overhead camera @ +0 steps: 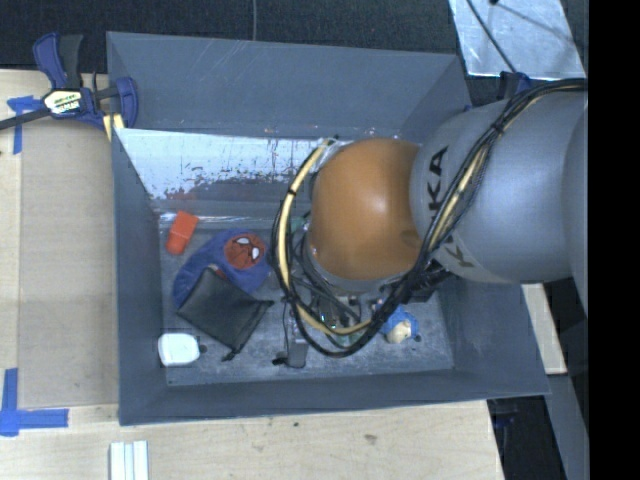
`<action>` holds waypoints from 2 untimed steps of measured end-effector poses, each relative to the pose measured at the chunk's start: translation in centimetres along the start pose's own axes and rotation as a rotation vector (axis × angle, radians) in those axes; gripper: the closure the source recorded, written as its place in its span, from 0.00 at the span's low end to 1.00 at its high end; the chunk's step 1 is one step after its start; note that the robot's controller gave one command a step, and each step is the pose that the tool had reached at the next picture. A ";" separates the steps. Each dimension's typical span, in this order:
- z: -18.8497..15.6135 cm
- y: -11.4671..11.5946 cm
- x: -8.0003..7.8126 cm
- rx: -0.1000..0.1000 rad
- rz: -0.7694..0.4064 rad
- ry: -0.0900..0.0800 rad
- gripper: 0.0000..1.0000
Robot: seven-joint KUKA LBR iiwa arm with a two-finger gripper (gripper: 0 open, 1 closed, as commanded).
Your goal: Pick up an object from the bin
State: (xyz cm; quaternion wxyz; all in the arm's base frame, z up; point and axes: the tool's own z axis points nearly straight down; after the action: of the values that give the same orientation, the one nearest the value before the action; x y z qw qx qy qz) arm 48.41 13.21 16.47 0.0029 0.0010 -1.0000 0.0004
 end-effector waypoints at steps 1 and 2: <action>7.0 1.5 -7.0 -0.002 -0.019 -0.010 0.00; 6.6 1.4 -6.9 -0.003 -0.018 -0.011 1.00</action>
Offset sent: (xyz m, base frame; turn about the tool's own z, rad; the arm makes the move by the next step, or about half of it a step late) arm 0.0673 0.0143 -0.0671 -0.0185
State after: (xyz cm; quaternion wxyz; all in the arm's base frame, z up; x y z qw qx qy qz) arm 55.26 14.64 9.86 -0.0025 0.0100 -0.9999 -0.0010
